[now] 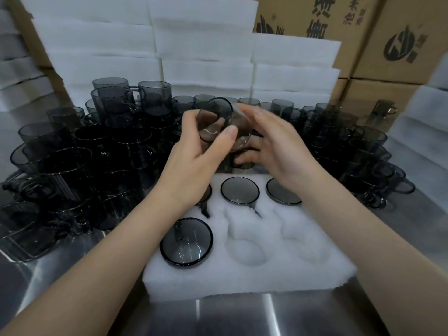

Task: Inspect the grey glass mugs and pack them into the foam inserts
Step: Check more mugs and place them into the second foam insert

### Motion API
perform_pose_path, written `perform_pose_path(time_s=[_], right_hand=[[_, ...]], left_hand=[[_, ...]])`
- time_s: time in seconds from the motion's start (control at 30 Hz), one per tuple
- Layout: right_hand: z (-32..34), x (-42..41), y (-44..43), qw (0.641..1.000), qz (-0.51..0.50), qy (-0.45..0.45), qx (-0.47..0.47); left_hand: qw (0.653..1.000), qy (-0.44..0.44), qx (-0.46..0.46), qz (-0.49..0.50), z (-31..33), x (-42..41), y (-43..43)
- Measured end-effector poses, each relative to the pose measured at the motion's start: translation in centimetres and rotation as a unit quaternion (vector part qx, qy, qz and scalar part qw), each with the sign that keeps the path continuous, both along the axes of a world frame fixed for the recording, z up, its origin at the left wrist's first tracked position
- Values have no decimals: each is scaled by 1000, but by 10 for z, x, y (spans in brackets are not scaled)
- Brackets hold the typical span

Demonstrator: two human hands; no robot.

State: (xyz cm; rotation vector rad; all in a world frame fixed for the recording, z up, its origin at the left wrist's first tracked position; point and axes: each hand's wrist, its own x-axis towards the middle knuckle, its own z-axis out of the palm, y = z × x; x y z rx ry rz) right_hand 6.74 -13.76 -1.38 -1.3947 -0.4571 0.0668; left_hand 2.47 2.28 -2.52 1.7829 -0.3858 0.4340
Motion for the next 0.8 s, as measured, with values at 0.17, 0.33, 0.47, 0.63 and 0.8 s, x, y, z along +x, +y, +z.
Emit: perform_pose_path(time_s=[0.17, 0.33, 0.47, 0.63, 0.8], right_hand=[[0, 0, -2, 992, 118, 38, 14], [0, -1, -1, 1000, 5, -20, 0], [-3, -4, 2, 992, -51, -96, -66], [-1, -5, 3, 988, -94, -106, -69], [1, -2, 0, 999, -49, -7, 10]], left_hand=[[998, 19, -7, -52, 0, 2, 2], [999, 6, -14, -51, -3, 4, 5], [998, 4, 41, -51, -4, 6, 6], [996, -5, 76, -51, -3, 5, 6], [996, -1, 54, -76, -2, 5, 6]])
